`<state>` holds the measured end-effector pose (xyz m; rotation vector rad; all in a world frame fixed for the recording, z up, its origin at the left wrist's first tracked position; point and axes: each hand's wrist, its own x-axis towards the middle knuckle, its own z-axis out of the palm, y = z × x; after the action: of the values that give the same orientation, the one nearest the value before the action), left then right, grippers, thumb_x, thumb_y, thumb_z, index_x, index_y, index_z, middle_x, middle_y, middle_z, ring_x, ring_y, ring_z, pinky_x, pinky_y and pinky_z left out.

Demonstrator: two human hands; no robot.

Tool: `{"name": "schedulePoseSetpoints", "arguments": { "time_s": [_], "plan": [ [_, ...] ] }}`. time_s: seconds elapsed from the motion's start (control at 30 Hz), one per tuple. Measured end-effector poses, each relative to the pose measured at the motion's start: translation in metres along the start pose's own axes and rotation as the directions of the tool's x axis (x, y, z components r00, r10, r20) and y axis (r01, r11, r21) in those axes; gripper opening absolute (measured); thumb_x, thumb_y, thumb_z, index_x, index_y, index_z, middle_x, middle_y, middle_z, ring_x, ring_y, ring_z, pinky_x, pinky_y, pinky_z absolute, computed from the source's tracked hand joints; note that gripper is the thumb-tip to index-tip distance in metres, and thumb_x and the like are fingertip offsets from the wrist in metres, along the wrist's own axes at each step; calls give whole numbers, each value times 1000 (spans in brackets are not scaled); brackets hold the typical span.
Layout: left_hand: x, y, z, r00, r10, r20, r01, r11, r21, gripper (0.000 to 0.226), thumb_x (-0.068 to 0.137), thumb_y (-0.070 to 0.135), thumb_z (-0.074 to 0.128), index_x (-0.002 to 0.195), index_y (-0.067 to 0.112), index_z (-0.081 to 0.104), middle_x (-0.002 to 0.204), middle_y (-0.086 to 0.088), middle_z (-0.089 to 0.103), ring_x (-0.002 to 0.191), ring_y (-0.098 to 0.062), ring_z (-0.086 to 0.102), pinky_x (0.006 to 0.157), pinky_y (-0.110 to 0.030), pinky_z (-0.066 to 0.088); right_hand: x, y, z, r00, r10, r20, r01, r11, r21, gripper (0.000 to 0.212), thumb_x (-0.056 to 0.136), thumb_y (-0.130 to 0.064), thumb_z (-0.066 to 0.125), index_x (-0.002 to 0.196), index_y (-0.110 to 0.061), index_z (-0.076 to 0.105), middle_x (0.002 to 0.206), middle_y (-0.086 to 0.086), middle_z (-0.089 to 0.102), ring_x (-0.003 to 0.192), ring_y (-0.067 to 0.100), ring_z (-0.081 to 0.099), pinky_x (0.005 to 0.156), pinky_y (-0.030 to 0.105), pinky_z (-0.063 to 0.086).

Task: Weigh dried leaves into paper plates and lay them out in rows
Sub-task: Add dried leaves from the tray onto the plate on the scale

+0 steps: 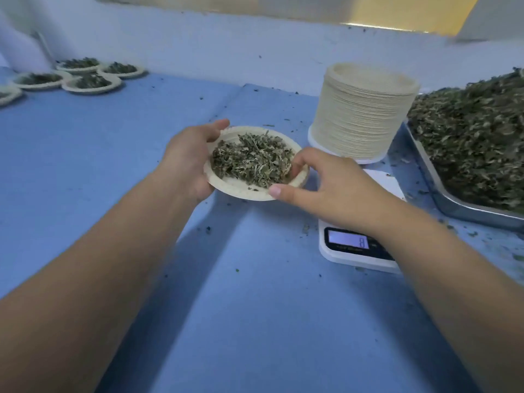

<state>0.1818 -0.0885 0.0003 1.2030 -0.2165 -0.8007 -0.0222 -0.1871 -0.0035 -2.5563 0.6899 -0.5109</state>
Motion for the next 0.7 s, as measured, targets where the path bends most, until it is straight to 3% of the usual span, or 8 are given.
{"name": "schedulePoseSetpoints", "arguments": {
  "time_s": [0.07, 0.17, 0.3, 0.4, 0.5, 0.57, 0.63, 0.7],
  "plan": [
    [4, 19, -34, 997, 37, -70, -37, 999, 0, 37, 105, 8, 37, 128, 12, 65, 127, -13, 66, 111, -32, 70, 90, -48, 59, 22, -22, 18, 996, -71, 45, 71, 997, 11, 56, 65, -87, 60, 94, -39, 58, 85, -20, 60, 68, -5, 54, 62, 20, 39],
    [11, 43, -90, 978, 78, -192, -80, 997, -4, 34, 104, 9, 40, 124, 12, 67, 122, -16, 68, 108, -33, 71, 95, -52, 57, 60, -57, 52, 981, -167, 100, 167, 986, 2, 58, 63, -89, 59, 94, -40, 59, 90, -18, 65, 73, -3, 56, 68, 25, 48],
    [28, 69, -165, 923, 104, -371, -111, 994, 2, 28, 99, 11, 50, 118, 13, 70, 116, -14, 71, 101, -32, 73, 90, -55, 60, 109, -107, 112, 940, -296, 173, 304, 952, -27, 55, 72, -86, 52, 98, -38, 54, 95, -17, 58, 86, -5, 55, 77, 25, 45],
    [54, 82, -220, 875, 126, -467, -113, 992, 56, 25, 95, 10, 52, 109, 14, 72, 112, -14, 71, 99, -33, 72, 89, -55, 60, 141, -143, 161, 913, -363, 185, 380, 923, -65, 55, 81, -81, 44, 104, -32, 53, 89, -19, 44, 111, 20, 51, 94, 42, 43],
    [89, 96, -272, 836, 166, -524, -104, 984, 146, 11, 86, 15, 60, 94, 11, 67, 99, -12, 67, 91, -28, 66, 86, -47, 58, 176, -174, 206, 917, -355, 183, 383, 912, -146, 61, 84, -80, 38, 109, -27, 54, 88, -9, 41, 104, 24, 49, 93, 44, 43],
    [106, 108, -298, 819, 211, -534, -103, 969, 224, 3, 85, 14, 56, 83, 15, 58, 89, -13, 55, 85, -23, 52, 75, -41, 44, 203, -191, 231, 920, -347, 184, 379, 907, -183, 61, 87, -80, 36, 109, -25, 52, 84, -8, 40, 102, 27, 51, 92, 46, 45],
    [116, 116, -320, 792, 288, -538, -157, 948, 277, 21, 88, 9, 50, 71, 22, 48, 78, -9, 46, 78, -19, 43, 68, -40, 34, 232, -204, 254, 923, -327, 204, 365, 911, -193, 59, 88, -80, 36, 105, -25, 48, 86, -5, 49, 104, 29, 53, 91, 47, 46],
    [123, 117, -337, 778, 354, -519, -237, 931, 278, 27, 92, 8, 47, 71, 25, 48, 73, 2, 47, 77, -18, 45, 71, -36, 41, 265, -214, 277, 929, -298, 219, 341, 920, -195, 58, 87, -82, 36, 103, -26, 44, 99, 3, 61, 104, 31, 55, 90, 48, 47]
  ]
}}
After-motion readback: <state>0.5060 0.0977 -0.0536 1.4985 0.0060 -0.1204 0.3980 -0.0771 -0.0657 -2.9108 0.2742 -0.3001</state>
